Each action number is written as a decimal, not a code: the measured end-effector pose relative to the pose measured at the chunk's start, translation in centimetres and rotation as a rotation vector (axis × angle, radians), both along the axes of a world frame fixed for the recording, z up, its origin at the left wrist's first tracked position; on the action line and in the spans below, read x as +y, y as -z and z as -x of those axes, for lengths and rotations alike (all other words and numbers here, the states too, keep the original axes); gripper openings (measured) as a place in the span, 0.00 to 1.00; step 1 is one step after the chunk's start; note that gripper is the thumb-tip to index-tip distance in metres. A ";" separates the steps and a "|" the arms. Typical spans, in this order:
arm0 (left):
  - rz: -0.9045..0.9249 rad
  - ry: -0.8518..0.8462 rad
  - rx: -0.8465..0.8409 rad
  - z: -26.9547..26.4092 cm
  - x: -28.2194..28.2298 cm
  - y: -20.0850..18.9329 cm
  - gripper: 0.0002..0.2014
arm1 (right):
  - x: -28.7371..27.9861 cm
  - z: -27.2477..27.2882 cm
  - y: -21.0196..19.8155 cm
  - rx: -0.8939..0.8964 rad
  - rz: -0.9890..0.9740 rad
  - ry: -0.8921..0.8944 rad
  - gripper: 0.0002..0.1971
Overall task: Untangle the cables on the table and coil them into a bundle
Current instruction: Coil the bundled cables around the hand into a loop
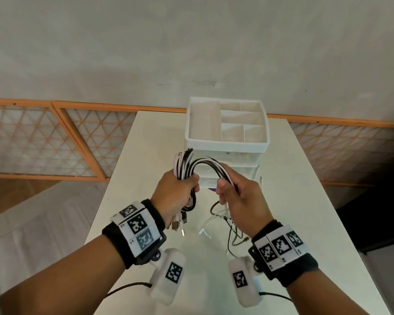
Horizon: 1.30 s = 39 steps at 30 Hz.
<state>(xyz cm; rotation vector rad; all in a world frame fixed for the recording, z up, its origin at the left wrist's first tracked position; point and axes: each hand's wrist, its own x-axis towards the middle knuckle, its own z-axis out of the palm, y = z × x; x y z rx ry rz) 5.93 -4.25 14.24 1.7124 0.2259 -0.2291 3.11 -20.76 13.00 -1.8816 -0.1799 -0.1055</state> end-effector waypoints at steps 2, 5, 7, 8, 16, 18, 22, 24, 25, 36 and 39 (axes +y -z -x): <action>-0.071 0.107 -0.089 0.5 -0.3 -0.8 0.19 | 0.4 0.0 -0.3 -0.085 -0.017 0.036 0.18; 0.029 0.320 -0.239 1.3 -1.1 -1.9 0.23 | 1.9 -0.1 -0.7 -0.262 0.023 0.024 0.21; 0.160 0.364 -0.259 1.2 -1.6 -1.9 0.24 | 2.9 -0.2 -0.5 -0.287 0.067 0.019 0.24; 0.187 0.342 -0.245 1.2 -1.8 -1.9 0.24 | 3.3 -0.2 -0.5 -0.266 0.081 0.005 0.24; 0.409 -0.046 0.043 0.1 -0.4 -2.7 0.12 | 1.7 1.0 0.8 -0.258 0.205 -0.239 0.26; 0.406 0.006 0.010 -0.3 0.0 -2.9 0.13 | 1.3 0.9 1.0 -0.269 0.219 -0.202 0.25; 0.295 0.040 -0.084 -0.1 -0.4 -2.7 0.16 | 2.3 0.6 1.4 -0.359 0.226 -0.096 0.21; 0.228 0.050 -0.147 -0.1 -0.5 -2.6 0.16 | 2.8 0.5 1.3 -0.364 0.211 -0.082 0.19; 0.200 0.054 -0.175 -0.1 -0.5 -2.4 0.16 | 2.9 0.5 1.2 -0.360 0.212 -0.075 0.18; 0.144 0.022 -0.224 -0.1 0.8 -3.2 0.18 | 2.3 1.6 -0.3 -0.003 0.116 -0.098 0.29; 0.167 0.065 -0.188 0.2 0.9 -3.0 0.16 | 2.7 1.4 -0.2 0.017 0.110 -0.053 0.19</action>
